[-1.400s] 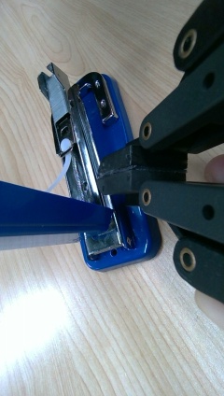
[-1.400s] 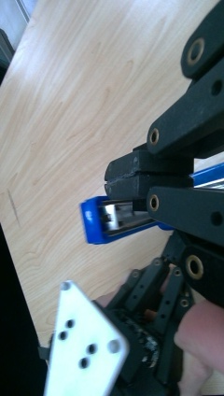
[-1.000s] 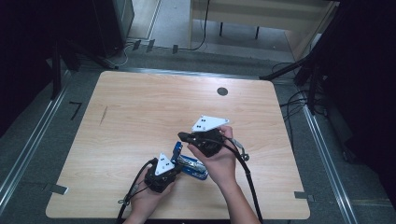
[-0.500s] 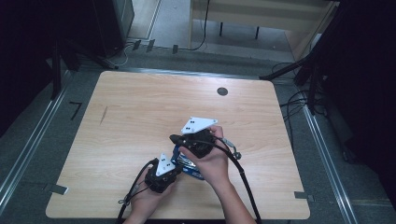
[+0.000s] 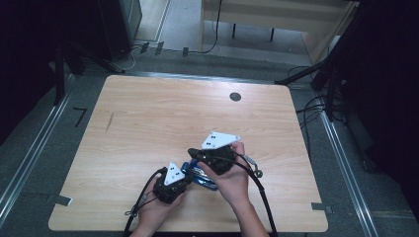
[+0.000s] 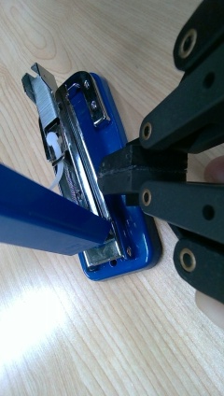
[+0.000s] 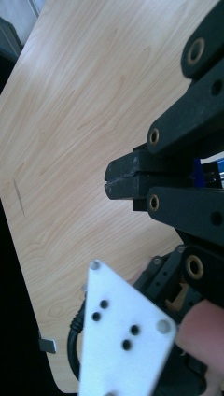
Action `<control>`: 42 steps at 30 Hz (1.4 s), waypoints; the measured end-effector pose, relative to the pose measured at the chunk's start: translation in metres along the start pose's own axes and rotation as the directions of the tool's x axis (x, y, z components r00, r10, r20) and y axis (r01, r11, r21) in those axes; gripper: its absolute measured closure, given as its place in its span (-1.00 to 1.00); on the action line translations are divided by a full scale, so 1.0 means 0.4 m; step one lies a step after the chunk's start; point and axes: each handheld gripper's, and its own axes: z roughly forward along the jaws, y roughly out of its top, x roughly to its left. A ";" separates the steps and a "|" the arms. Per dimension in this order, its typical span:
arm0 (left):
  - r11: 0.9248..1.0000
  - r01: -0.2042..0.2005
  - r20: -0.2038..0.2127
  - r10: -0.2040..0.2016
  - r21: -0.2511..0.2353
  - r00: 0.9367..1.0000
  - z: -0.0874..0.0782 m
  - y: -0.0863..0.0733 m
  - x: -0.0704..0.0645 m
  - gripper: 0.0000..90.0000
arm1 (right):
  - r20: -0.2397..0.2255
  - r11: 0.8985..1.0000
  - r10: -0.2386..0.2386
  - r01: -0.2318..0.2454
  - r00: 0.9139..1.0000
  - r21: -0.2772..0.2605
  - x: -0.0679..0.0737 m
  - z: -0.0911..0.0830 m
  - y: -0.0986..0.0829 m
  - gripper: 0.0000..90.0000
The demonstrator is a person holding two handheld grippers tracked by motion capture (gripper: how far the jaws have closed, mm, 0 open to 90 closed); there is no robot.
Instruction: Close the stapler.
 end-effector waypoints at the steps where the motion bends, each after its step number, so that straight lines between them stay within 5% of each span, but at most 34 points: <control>1: 1.000 0.000 0.000 0.000 0.000 1.000 0.000 0.000 0.000 1.00 | 0.002 1.000 0.011 -0.011 1.000 -0.004 -0.001 -0.006 -0.007 1.00; 23: 1.000 0.007 0.008 -0.007 0.003 1.000 -0.001 0.000 0.002 1.00 | 0.054 0.987 0.138 -0.133 0.989 -0.087 -0.007 -0.065 -0.135 1.00; 42: 1.000 0.005 0.005 -0.005 0.008 1.000 -0.002 0.000 0.004 1.00 | 0.099 0.975 0.211 -0.203 0.972 -0.087 0.002 -0.079 -0.249 1.00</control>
